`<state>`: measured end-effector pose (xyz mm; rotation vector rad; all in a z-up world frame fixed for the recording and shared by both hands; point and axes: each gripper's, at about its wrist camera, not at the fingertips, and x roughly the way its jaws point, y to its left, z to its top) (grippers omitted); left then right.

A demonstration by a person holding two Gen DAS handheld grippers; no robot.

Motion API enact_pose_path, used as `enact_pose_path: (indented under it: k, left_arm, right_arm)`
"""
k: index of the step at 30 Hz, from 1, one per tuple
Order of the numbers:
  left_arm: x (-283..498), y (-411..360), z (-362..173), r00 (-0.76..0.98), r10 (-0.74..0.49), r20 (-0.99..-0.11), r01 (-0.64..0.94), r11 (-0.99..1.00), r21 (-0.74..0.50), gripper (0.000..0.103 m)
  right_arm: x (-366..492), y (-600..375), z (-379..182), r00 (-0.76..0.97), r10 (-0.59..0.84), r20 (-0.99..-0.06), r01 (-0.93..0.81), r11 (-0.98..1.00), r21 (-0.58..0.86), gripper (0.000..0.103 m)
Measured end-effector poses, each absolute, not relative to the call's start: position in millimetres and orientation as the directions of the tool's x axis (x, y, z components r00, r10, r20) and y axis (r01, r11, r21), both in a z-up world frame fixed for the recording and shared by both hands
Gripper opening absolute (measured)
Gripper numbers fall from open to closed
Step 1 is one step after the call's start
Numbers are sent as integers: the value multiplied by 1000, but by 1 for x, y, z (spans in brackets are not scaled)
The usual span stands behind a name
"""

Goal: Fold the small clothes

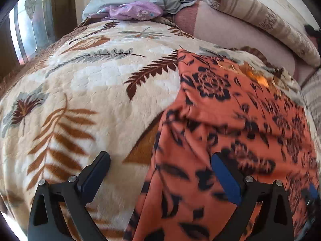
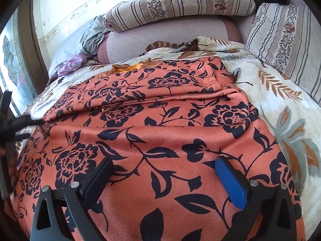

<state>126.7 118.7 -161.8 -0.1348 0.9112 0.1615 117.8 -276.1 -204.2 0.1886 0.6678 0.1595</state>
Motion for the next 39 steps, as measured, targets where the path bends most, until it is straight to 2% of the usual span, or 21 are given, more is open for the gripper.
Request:
enact_pose_path:
  k: [2,7,11,13,16,23,26,29,31,39]
  left_arm:
    - [96,113,-163,610,123,-783,-175,984,18,100]
    - [44,121,-159,581,94,-809,-202,979,-32,100]
    - [21,127,-160,539,60,-840,-177,983,-43,100]
    - [13,134,-160,515,31,-857,-187,979,-77,100]
    - [1,140,-157,506,-15,-863,-193,973,-130,100]
    - [-12,156,-166,434,-176,-884,-251,918,-306,100]
    - [-15,155,-166,445,-181,-877,-241,919,-312,100]
    - [-17,154,-165,449,-197,-872,-231,917,-326,100]
    - [-16,157,-164,454,-206,-867,-232,912,-338,100]
    - [-20,167,-164,461,-200,-864,-249,906,-343,85]
  right_arm:
    - [117,-276,-204,774,212,-597,-88,969,229,102]
    - [112,-280,-201,762,236,-604,-95,962,256,102]
    - [97,-287,-195,702,281,-655,-111,951,288,102]
    - [86,-305,-188,653,371,-660,-124,913,389,102]
    - [70,-353,-180,619,483,-619,-88,826,557,102]
    - [33,-447,-182,514,547,-661,20,762,647,101]
    - [19,-448,-193,472,622,-625,-2,710,705,92]
    - [16,-437,-208,443,659,-608,-2,679,734,71]
    - [20,-426,-224,407,668,-623,23,674,738,51]
    - [27,-416,-230,384,657,-648,31,693,720,50]
